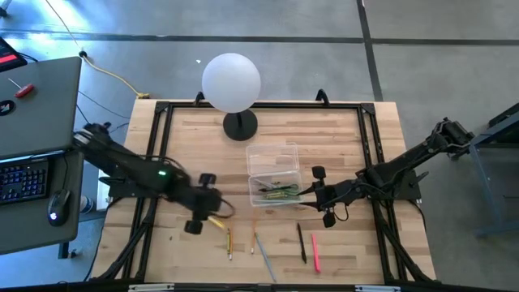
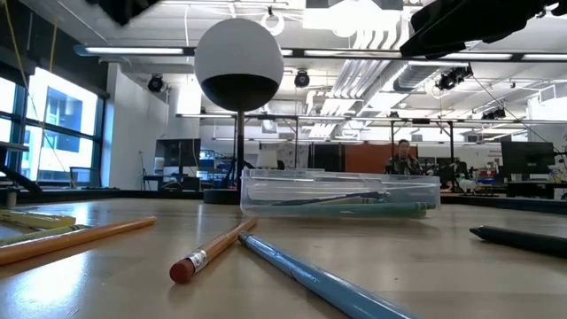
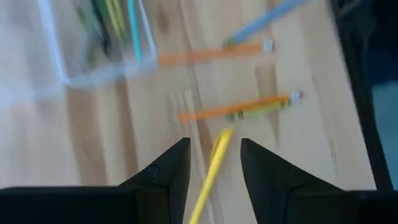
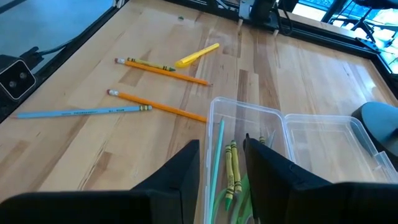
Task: Pick & place school supplies into a supply box
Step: Put the yellow pen into the transparent supply box
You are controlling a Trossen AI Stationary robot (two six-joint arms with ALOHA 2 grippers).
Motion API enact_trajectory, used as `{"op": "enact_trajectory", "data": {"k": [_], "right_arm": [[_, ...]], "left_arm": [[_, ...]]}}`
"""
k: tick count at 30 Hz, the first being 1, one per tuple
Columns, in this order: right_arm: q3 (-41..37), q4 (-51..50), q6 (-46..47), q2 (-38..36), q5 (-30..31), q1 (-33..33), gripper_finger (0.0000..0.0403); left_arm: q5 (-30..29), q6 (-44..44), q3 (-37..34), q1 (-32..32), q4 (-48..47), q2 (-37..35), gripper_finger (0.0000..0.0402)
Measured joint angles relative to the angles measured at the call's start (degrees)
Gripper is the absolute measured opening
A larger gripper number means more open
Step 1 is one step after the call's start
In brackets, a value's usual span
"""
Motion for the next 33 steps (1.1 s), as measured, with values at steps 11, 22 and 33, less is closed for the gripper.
{"op": "enact_trajectory", "data": {"k": [11, 22, 33], "right_arm": [[0.0, -0.01, -0.85, 0.0, 0.02, 0.0, 0.0108], [0.0, 0.0, -1.72, 0.0, 0.04, -0.04, 0.0108], [0.0, 0.15, -1.73, 0.0, 3.26, -0.04, 0.0108]], "left_arm": [[-14.46, -7.34, -36.41, -9.43, 38.66, -28.86, 0.0172], [-12.76, -7.26, -55.38, -9.41, 57.91, -28.79, 0.0172], [-9.15, -5.94, -62.07, -9.41, 72.01, -22.68, 0.0172]]}}
